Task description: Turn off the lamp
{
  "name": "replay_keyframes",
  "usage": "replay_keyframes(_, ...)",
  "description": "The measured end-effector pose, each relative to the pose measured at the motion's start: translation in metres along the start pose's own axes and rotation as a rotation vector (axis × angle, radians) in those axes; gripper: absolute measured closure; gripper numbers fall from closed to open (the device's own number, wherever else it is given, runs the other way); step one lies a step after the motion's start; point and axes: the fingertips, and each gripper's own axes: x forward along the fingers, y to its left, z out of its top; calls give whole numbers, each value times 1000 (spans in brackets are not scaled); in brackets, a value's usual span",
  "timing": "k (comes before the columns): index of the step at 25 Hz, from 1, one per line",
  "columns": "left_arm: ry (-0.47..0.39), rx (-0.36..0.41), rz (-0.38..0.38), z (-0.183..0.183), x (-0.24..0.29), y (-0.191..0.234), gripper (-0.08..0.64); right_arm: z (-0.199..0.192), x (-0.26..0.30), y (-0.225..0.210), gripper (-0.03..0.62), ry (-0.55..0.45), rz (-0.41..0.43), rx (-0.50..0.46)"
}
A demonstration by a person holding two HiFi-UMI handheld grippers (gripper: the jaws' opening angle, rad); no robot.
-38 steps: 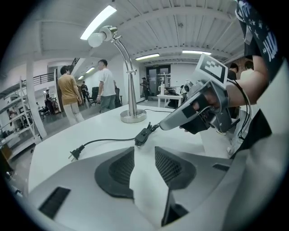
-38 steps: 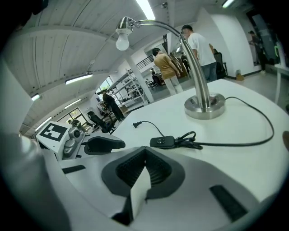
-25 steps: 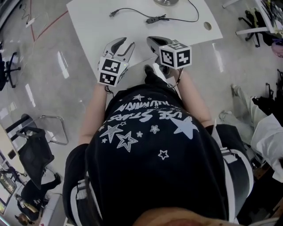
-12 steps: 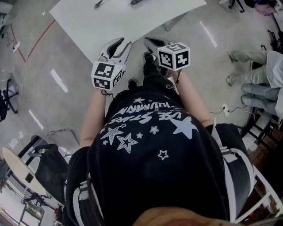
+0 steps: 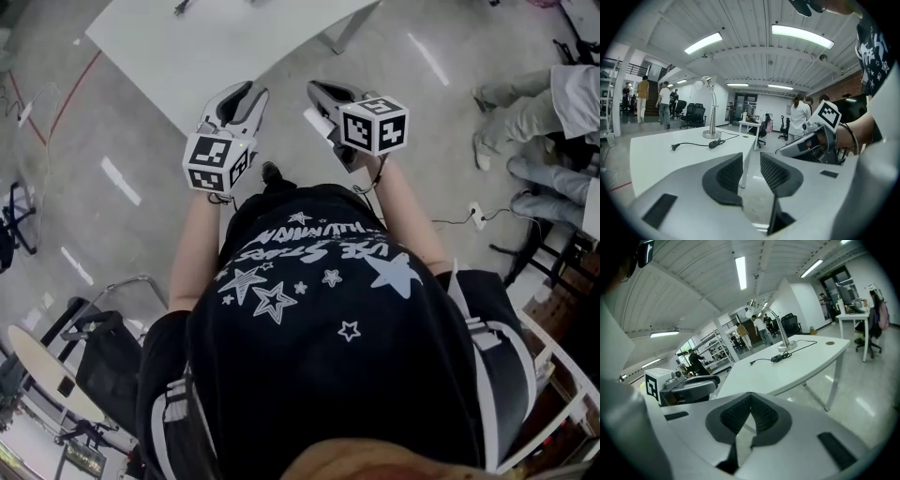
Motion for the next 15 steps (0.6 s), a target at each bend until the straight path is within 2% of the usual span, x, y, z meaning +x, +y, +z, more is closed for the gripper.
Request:
replay_keyframes(5, -26, 26, 34, 11, -6, -23, 430, -8, -31, -6, 588, -67, 28, 9)
replay_keyframes(7, -30, 42, 41, 14, -11, -41, 465, -7, -52, -4, 587, -98, 29, -2)
replay_keyframes(11, -56, 72, 57, 20, -23, -85, 523, -36, -89, -8, 588, -74, 28, -28)
replay_keyframes(15, -72, 86, 74, 20, -32, -120, 549, -55, -120, -11, 588, -67, 25, -45)
